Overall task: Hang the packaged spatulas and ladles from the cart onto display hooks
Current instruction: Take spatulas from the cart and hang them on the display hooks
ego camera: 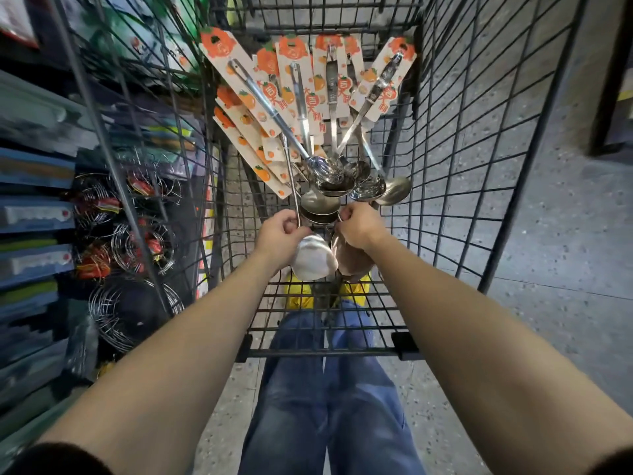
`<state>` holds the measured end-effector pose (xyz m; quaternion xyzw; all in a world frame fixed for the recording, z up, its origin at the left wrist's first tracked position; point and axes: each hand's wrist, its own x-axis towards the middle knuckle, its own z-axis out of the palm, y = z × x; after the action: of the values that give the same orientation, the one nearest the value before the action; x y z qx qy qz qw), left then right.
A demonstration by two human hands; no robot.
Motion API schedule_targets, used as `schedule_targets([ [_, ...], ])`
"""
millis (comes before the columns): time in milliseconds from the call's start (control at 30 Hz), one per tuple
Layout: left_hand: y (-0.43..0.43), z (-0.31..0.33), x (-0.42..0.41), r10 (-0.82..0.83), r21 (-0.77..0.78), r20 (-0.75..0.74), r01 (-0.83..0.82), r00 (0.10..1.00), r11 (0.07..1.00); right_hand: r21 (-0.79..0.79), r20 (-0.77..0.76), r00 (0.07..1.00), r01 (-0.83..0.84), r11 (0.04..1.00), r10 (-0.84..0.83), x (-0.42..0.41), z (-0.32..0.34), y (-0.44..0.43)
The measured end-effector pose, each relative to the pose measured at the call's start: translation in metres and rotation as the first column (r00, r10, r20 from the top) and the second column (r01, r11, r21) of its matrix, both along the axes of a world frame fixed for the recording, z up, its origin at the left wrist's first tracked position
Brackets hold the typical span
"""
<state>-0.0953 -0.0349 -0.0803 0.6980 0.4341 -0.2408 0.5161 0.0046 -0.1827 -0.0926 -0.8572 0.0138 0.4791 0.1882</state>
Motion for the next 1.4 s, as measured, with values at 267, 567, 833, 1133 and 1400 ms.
schedule_targets([
  [267,0.012,0.02,-0.002,0.006,0.0,0.037,-0.006,0.999,1.0,0.121,-0.131,0.986,0.123,0.985,-0.107,0.004,0.02,-0.008],
  [567,0.014,0.074,-0.018,-0.029,-0.048,0.044,0.031,0.999,0.998,0.082,-0.009,1.0,-0.012,0.997,0.013,-0.02,0.074,-0.025],
  [833,0.017,0.136,-0.014,-0.111,-0.044,0.154,0.119,0.982,0.992,0.063,0.078,0.997,0.015,0.998,-0.02,-0.038,0.128,-0.03],
  [1133,0.017,0.176,-0.013,-0.131,-0.033,0.174,0.139,0.976,0.99,0.139,0.169,0.968,0.163,0.977,-0.186,-0.029,0.17,-0.03],
  [1400,0.02,0.199,-0.011,-0.163,-0.004,0.192,0.166,0.968,0.986,0.311,0.128,0.93,0.293,0.904,-0.345,-0.018,0.198,-0.023],
])
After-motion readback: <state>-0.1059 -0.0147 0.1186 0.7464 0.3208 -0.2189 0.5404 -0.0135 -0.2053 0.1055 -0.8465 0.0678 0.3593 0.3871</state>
